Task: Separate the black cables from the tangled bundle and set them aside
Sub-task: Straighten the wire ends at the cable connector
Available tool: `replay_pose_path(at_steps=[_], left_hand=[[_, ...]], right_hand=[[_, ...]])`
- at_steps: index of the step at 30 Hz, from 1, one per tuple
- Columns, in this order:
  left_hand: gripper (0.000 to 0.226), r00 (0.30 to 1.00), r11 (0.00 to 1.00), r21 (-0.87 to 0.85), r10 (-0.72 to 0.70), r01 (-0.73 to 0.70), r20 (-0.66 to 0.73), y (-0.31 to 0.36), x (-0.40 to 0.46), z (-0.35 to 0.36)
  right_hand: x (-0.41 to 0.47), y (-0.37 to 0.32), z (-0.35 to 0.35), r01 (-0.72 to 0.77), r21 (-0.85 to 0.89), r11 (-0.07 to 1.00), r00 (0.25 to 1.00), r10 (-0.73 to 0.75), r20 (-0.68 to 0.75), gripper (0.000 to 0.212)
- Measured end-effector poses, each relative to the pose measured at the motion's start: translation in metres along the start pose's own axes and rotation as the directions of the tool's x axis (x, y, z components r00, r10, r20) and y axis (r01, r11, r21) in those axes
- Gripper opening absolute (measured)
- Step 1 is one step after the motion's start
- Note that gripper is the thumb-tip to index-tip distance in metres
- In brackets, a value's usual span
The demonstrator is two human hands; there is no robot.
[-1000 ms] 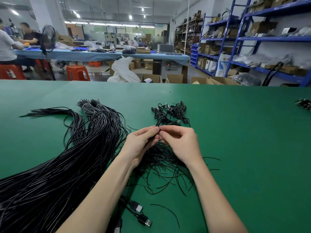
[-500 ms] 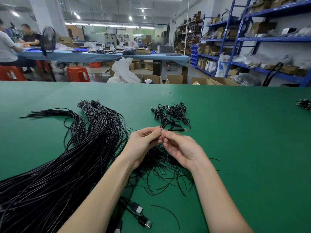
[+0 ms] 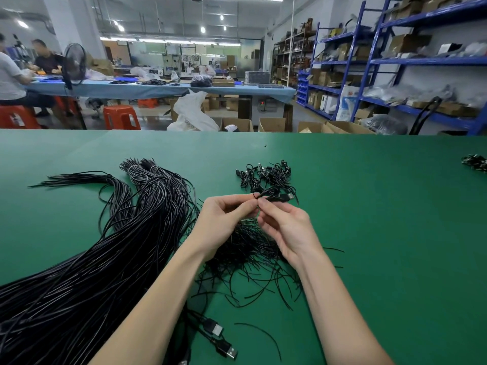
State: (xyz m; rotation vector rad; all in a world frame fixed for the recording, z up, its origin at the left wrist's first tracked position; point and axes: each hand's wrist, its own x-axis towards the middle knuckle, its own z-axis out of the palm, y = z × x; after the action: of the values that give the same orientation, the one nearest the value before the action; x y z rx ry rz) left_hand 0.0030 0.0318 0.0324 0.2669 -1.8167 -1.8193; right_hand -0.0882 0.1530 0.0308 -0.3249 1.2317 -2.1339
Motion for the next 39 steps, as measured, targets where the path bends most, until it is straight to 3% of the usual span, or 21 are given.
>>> replay_pose_path(at_steps=[4, 8, 11, 14, 16, 19, 22, 24, 26, 28, 31, 33, 34, 37, 39], left_hand=[[0.033, 0.995, 0.976, -0.192, -0.103, 0.099, -0.014, 0.002, 0.002, -0.001], [0.033, 0.982, 0.903, -0.386, -0.177, 0.188, 0.063, 0.003, 0.002, -0.003], [0.031, 0.971, 0.849, -0.473, -0.214, 0.238, 0.105, 0.005, 0.003, -0.001], [0.018, 0.966, 0.812, -0.523, -0.233, 0.258, 0.115, 0.006, 0.003, 0.001], [0.009, 0.968, 0.815, -0.524, -0.227, 0.248, 0.106, 0.006, 0.002, 0.001], [0.004, 0.975, 0.863, -0.455, -0.180, 0.220, 0.131, 0.007, -0.001, -0.005], [0.006, 0.950, 0.953, -0.219, -0.143, 0.208, 0.277, 0.014, -0.005, -0.018], [0.012, 0.904, 0.985, 0.047, -0.170, 0.165, 0.392, 0.019, -0.008, -0.026], [0.016, 0.869, 0.951, 0.298, -0.216, 0.084, 0.445, 0.022, -0.010, -0.029], [0.016, 0.845, 0.899, 0.436, -0.258, 0.033, 0.468, 0.025, -0.011, -0.026], [0.013, 0.891, 0.827, 0.562, -0.250, -0.007, 0.378, 0.029, -0.009, -0.021], [0.013, 0.952, 0.791, 0.612, -0.174, -0.017, 0.250, 0.030, -0.006, -0.018], [0.013, 0.976, 0.785, 0.620, -0.131, -0.004, 0.171, 0.031, -0.005, -0.017], [0.015, 0.999, 0.785, 0.618, -0.039, 0.045, -0.023, 0.031, -0.004, -0.016], [0.017, 0.999, 0.775, 0.631, 0.003, 0.030, -0.053, 0.029, -0.004, -0.017]], right_hand=[[-0.002, 0.006, 0.005, 0.130, -0.105, 0.986, 0.992, -0.129, 0.020, 0.004], [-0.004, 0.004, 0.001, 0.111, -0.058, 0.992, 0.985, -0.102, 0.140, 0.012], [-0.005, -0.002, -0.004, 0.019, 0.061, 0.998, 0.979, -0.031, 0.204, 0.019], [-0.005, -0.002, -0.002, -0.226, 0.295, 0.928, 0.962, 0.166, 0.217, 0.015], [-0.005, 0.001, 0.000, -0.337, 0.402, 0.851, 0.936, 0.257, 0.240, 0.012], [-0.004, 0.006, -0.001, -0.381, 0.430, 0.819, 0.921, 0.298, 0.250, 0.013], [-0.003, 0.000, -0.014, -0.379, 0.242, 0.893, 0.910, 0.313, 0.271, 0.011], [-0.004, -0.008, -0.026, -0.291, -0.085, 0.953, 0.899, 0.303, 0.315, 0.011], [-0.005, -0.015, -0.034, -0.184, -0.349, 0.919, 0.871, 0.317, 0.376, 0.018], [-0.006, -0.022, -0.037, -0.093, -0.492, 0.865, 0.864, 0.316, 0.392, 0.018], [-0.005, -0.035, -0.027, 0.203, -0.746, 0.634, 0.908, 0.162, 0.386, 0.017], [-0.001, -0.040, -0.019, 0.374, -0.829, 0.416, 0.915, -0.018, 0.403, 0.015], [-0.001, -0.040, -0.015, 0.416, -0.832, 0.366, 0.907, -0.097, 0.410, 0.015], [-0.003, -0.032, -0.006, 0.464, -0.807, 0.365, 0.885, -0.229, 0.405, 0.015], [-0.003, -0.025, -0.003, 0.468, -0.805, 0.365, 0.880, -0.274, 0.388, 0.014]])
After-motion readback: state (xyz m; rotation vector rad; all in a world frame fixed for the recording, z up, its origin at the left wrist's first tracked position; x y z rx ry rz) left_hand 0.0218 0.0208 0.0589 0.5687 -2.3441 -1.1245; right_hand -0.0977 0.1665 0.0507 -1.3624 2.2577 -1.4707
